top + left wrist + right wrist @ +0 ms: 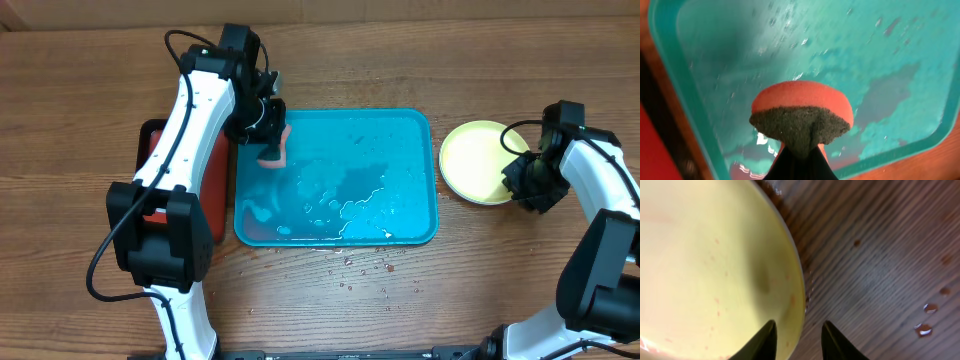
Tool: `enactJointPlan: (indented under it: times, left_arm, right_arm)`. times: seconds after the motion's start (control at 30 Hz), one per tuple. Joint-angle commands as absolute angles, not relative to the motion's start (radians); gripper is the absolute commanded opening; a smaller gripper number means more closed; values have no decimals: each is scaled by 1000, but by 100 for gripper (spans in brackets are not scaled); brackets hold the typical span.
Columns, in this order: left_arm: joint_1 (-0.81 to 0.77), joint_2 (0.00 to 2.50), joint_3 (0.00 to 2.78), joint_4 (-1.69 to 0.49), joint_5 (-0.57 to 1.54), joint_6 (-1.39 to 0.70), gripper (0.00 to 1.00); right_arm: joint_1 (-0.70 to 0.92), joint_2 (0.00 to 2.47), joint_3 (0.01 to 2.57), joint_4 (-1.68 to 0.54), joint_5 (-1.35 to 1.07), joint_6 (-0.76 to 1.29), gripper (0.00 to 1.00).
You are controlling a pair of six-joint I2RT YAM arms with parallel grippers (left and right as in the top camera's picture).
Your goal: Clean dirty plates on tray and stack at the side
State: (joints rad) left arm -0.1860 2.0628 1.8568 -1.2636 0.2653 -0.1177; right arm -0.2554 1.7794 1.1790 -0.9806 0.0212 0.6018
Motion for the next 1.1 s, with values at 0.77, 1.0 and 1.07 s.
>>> enactJointPlan:
  times: [0.77,1.0,1.07]
  left_arm:
    - [98,1970,1621,-1153,-138,5,4]
    - [99,1996,1508,-1065,-159,-1,100]
    - [99,1993,1520,-1070,-181,-12,100]
  right_arm:
    - [64,1762,1424,-1111,-276,299,100]
    - [139,1762,1424,-1083,-262,298,100]
    - [138,1762,1425,-1082,-262,298,100]
